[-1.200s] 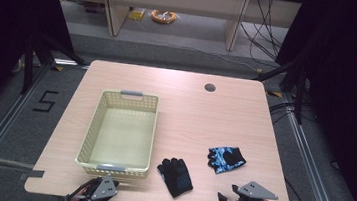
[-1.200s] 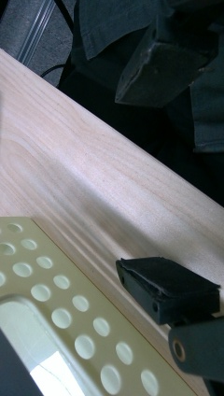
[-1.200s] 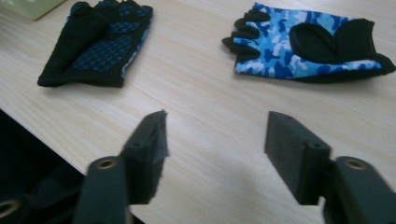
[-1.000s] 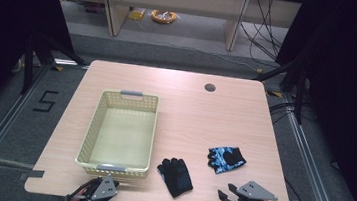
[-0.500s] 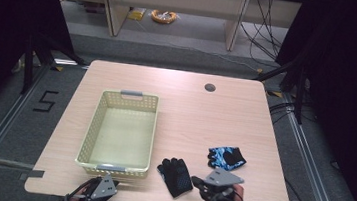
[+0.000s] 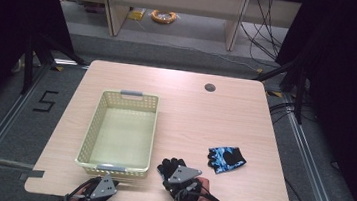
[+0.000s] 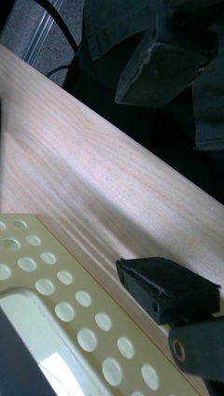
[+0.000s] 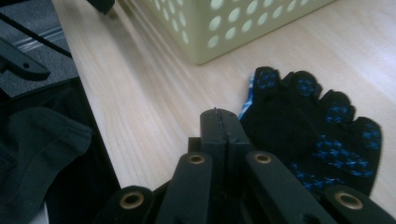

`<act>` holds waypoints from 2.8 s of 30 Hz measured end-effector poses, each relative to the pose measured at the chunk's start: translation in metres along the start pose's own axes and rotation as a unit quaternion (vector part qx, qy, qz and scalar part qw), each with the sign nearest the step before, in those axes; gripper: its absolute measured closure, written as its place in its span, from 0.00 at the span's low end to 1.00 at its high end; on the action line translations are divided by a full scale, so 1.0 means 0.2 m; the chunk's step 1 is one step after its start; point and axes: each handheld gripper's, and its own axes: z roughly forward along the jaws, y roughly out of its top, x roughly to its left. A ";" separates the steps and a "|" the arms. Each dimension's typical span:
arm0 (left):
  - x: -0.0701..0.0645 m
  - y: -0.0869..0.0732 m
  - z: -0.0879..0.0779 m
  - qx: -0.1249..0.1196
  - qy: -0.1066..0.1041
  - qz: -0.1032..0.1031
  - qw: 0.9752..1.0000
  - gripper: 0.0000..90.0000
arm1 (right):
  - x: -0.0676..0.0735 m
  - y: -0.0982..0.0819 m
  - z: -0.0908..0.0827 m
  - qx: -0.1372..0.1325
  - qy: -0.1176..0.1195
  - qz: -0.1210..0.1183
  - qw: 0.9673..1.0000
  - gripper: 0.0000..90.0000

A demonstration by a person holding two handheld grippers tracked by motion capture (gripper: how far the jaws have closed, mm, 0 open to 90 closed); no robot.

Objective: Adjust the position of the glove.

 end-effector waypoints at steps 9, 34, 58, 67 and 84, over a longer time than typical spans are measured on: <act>0.00 0.00 0.00 0.000 -0.001 0.001 1.000 0.18 | -0.04 -0.05 0.02 0.013 -0.002 0.021 1.000 1.00; 0.00 0.00 -0.01 -0.002 0.001 0.004 1.000 0.18 | -0.22 -0.23 -0.16 0.021 -0.032 0.055 0.998 1.00; 0.00 0.00 -0.01 -0.006 -0.002 0.003 1.000 0.18 | -0.47 -0.31 -0.51 -0.019 -0.151 0.081 0.985 0.85; 0.00 0.00 0.00 -0.004 -0.001 -0.005 1.000 0.18 | -0.63 -0.38 -0.51 -0.002 -0.149 0.097 0.984 0.71; 0.01 0.01 0.00 0.000 0.002 -0.001 1.000 0.18 | -0.72 -0.38 -0.38 0.035 -0.121 0.073 0.989 0.67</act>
